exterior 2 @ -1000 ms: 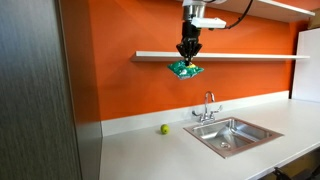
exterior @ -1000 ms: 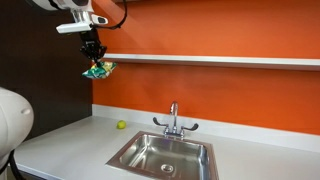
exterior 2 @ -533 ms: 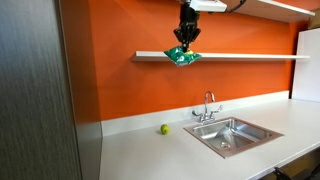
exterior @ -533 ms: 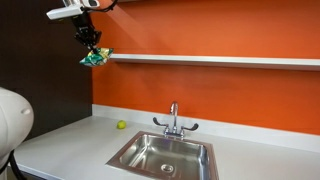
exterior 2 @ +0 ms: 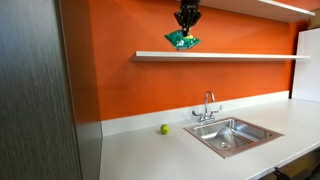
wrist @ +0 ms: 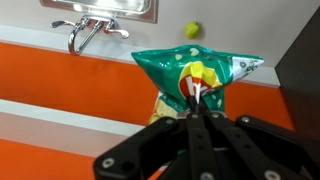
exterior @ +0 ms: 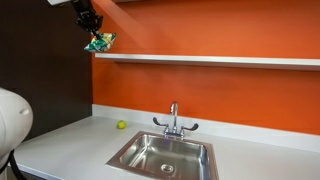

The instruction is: Put the green packet on the bottom shelf.

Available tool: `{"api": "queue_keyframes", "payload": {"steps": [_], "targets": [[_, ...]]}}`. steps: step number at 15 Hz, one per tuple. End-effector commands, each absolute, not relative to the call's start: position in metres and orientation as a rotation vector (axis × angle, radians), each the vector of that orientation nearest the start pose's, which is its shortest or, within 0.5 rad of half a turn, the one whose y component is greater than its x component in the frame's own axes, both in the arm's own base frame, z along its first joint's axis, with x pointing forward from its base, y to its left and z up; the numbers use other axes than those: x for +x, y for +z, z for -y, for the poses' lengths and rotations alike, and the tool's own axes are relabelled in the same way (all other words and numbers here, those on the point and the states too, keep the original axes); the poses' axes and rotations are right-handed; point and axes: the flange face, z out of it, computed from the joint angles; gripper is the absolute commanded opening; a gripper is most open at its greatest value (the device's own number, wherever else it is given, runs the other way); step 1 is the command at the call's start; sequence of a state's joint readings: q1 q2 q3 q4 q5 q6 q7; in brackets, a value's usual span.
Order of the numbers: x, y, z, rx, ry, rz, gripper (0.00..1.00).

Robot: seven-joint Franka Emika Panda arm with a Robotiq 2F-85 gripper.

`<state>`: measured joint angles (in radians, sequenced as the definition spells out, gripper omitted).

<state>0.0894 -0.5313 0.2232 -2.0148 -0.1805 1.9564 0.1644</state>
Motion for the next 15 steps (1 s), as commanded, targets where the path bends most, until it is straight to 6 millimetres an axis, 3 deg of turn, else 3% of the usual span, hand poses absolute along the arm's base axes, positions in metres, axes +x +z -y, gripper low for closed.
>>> {"api": "queue_keyframes", "payload": {"steps": [1,9,15], "targets": [[0.409,0.727,-0.132,-3.234,-0.859,0.222,0.0],[0.468,0.752,-0.113,-3.242,-0.895,0.216,0.0],[0.528,0.75,-0.107,-3.232,-0.877,0.255,0.0]]}}
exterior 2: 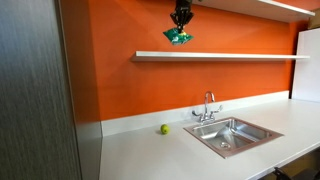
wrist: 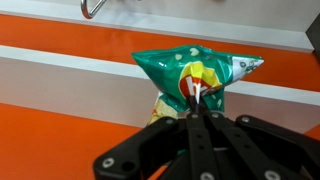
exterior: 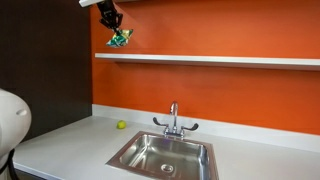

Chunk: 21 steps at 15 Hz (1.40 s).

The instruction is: Put the green packet on the bottom shelf.

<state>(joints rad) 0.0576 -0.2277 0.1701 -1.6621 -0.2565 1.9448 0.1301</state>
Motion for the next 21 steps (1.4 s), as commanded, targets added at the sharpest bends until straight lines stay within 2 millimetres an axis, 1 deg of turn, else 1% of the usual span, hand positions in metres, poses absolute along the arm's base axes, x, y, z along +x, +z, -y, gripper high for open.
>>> {"api": "queue_keyframes", "payload": {"steps": [1,5,8,11,13,14,15,17,18,21], "targets": [[0.538,0.747,-0.106,-3.231,-0.87,0.255,0.0],[0.579,0.735,-0.098,-3.231,-0.838,0.259,0.0],[0.605,0.728,-0.092,-3.235,-0.826,0.261,0.0],[0.626,0.722,-0.085,-3.236,-0.805,0.265,0.0],[0.635,0.718,-0.083,-3.239,-0.789,0.264,0.0],[0.638,0.718,-0.081,-3.241,-0.784,0.253,0.26],[0.641,0.717,-0.079,-3.241,-0.782,0.247,0.27],[0.643,0.718,-0.078,-3.245,-0.773,0.237,0.41],[0.643,0.719,-0.078,-3.245,-0.771,0.232,0.49],[0.64,0.724,-0.079,-3.245,-0.771,0.222,0.71]]}}
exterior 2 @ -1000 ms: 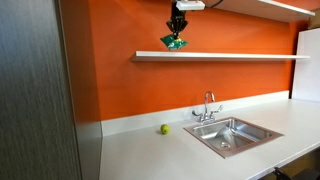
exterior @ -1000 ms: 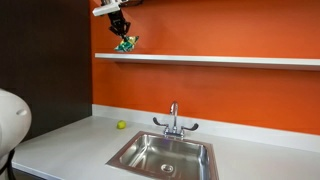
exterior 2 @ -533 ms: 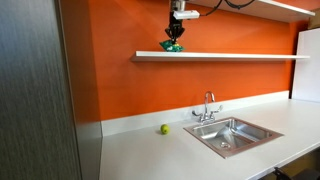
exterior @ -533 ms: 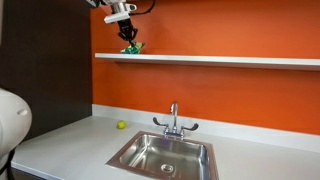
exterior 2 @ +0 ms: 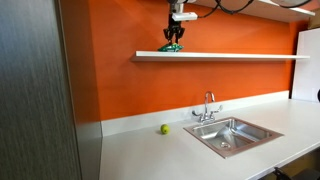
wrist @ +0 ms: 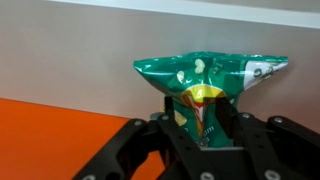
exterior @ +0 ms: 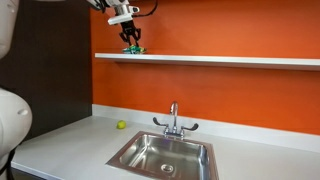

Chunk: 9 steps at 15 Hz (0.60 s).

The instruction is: Put the green packet on the bottom shelf.

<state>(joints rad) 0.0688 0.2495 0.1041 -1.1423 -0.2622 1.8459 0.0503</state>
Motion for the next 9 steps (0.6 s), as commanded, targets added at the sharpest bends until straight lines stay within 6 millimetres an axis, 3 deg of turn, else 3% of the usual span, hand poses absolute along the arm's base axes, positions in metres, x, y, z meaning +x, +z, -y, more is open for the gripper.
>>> {"api": "queue_keyframes", "payload": {"steps": [1,4,9], "targets": [[0.639,0.724,-0.08,-3.247,-0.768,0.217,0.8],[0.633,0.727,-0.08,-3.242,-0.768,0.213,1.0],[0.619,0.733,-0.089,-3.231,-0.782,0.219,1.0]]}}
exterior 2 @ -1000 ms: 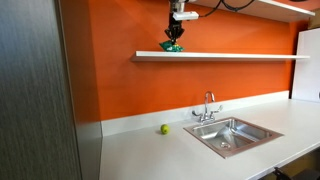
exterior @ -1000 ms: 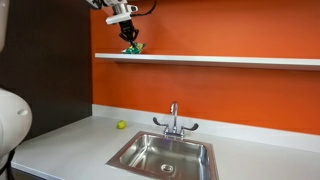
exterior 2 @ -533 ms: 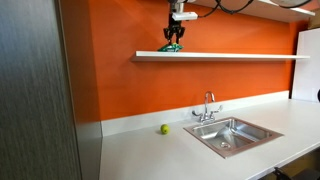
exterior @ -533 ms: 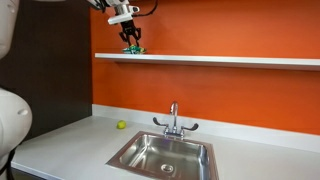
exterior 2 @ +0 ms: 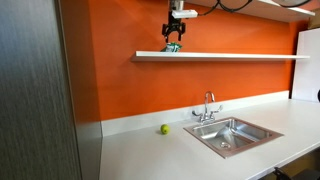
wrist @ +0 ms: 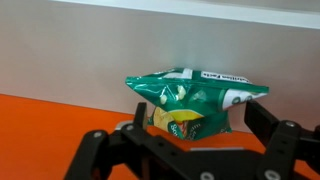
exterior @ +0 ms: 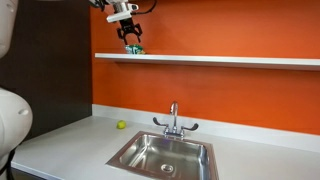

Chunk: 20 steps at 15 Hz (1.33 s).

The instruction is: Put the green packet on the bottom shelf.

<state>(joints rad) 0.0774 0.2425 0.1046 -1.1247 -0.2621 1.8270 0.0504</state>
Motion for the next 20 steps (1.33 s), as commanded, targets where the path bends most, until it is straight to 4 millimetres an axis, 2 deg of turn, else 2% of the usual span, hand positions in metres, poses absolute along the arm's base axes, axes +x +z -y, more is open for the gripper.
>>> {"api": "queue_keyframes", "payload": {"steps": [1,7,12,17,20], "targets": [[0.615,0.734,-0.092,-3.229,-0.783,0.222,1.0],[0.58,0.736,-0.103,-3.229,-0.767,0.201,1.0],[0.527,0.725,-0.112,-3.244,-0.735,0.154,1.0],[0.467,0.692,-0.125,-3.266,-0.622,0.115,1.0],[0.441,0.667,-0.127,-3.272,-0.542,0.091,1.0]]}}
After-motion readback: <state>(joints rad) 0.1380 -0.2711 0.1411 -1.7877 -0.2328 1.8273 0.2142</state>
